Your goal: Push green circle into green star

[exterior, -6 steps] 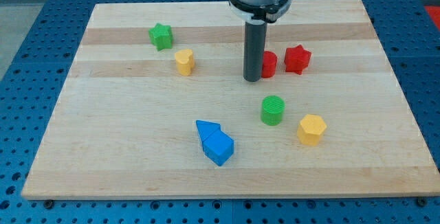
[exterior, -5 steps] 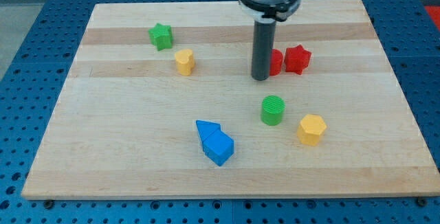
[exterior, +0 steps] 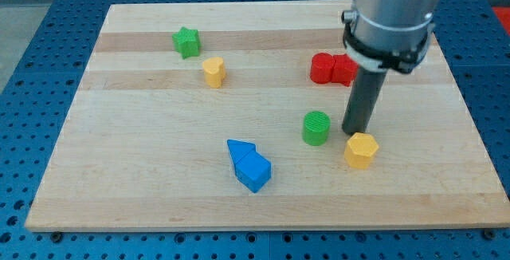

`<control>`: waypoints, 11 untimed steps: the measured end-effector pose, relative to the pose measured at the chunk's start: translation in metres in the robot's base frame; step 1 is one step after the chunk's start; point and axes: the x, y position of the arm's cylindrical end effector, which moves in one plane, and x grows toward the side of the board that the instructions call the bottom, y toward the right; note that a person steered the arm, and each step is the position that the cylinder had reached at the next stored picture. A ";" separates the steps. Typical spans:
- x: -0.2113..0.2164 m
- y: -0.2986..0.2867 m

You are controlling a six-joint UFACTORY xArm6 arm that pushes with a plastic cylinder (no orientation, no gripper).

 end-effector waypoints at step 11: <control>-0.067 -0.107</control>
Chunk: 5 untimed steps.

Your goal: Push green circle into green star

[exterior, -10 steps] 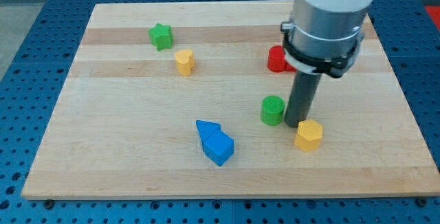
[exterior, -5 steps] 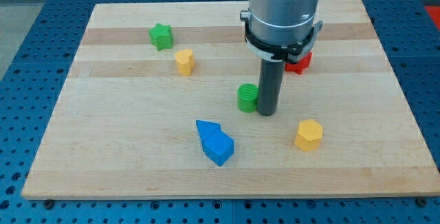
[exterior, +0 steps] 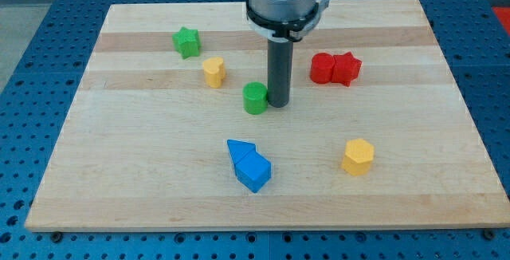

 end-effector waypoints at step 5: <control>0.027 -0.118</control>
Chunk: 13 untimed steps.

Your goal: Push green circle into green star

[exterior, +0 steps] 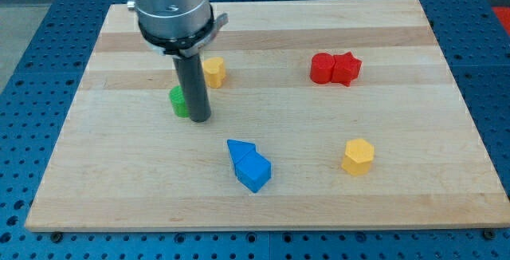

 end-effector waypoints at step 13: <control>-0.118 -0.083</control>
